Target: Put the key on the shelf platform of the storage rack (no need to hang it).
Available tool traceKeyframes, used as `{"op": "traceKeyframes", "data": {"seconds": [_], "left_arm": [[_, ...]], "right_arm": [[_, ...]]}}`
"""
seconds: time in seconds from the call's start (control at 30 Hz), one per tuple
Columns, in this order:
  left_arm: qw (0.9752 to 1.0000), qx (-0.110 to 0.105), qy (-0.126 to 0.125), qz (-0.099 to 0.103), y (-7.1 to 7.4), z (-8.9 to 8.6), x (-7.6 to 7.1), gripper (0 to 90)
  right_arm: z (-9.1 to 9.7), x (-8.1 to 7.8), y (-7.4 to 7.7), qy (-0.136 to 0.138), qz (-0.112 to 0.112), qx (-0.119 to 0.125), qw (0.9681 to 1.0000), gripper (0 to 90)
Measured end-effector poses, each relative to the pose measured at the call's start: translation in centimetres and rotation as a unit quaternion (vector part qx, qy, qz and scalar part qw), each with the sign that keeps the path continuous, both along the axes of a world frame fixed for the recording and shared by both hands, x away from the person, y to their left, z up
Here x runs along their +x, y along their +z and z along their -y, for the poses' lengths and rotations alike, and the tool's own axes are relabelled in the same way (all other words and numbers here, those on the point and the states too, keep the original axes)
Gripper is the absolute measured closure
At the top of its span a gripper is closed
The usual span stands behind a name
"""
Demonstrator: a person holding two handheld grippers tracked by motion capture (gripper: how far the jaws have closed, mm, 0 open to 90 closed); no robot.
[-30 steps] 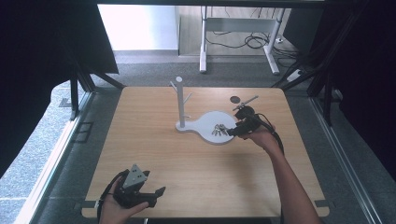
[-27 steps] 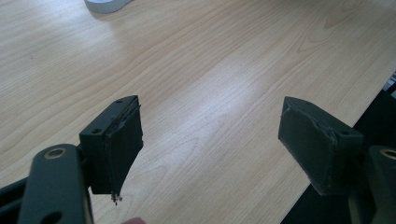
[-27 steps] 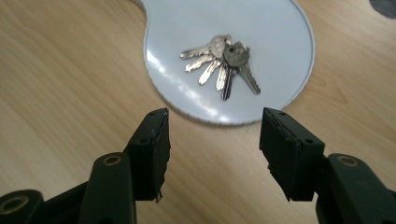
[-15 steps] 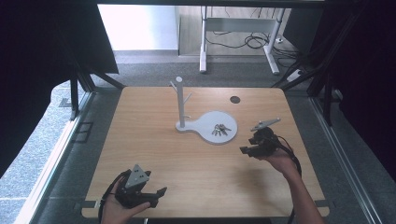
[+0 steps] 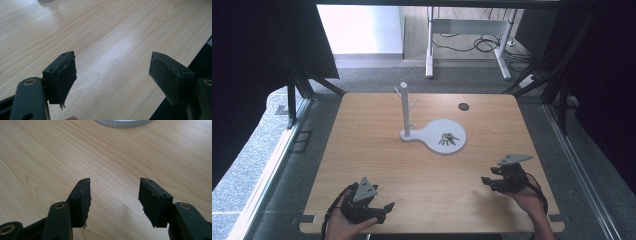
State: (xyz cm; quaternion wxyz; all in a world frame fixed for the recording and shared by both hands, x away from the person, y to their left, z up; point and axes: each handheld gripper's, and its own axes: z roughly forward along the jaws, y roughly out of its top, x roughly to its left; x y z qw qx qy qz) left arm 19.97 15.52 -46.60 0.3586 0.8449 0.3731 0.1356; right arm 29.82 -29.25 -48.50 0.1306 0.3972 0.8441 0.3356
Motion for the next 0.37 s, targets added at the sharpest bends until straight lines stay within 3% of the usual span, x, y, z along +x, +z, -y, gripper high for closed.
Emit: {"op": "traceKeyframes", "data": {"seconds": [0.07, 0.13, 0.23, 0.37], "left_arm": [[1.0000, 0.001, -0.001, 0.000, 0.01, 0.08, 0.00, 22.3], [1.0000, 0.001, -0.001, 0.000, 0.07, 0.17, -0.06, 22.2], [1.0000, 0.001, -0.001, 0.002, 0.17, 0.16, -0.05, 22.2], [1.0000, 0.000, 0.003, 0.002, 0.22, 0.13, 0.14, 22.2]], "right_arm": [[0.14, -0.21, -0.21, -0.003, 0.006, 0.009, 0.9999, 43.9], [0.04, -0.25, -0.18, -0.002, 0.007, 0.003, 1.0000, 42.8], [0.19, -0.36, 0.27, -0.010, 0.026, 0.012, 0.9995, 41.6], [0.48, -0.25, 0.13, -0.025, 0.037, 0.005, 0.9990, 40.2]]}}
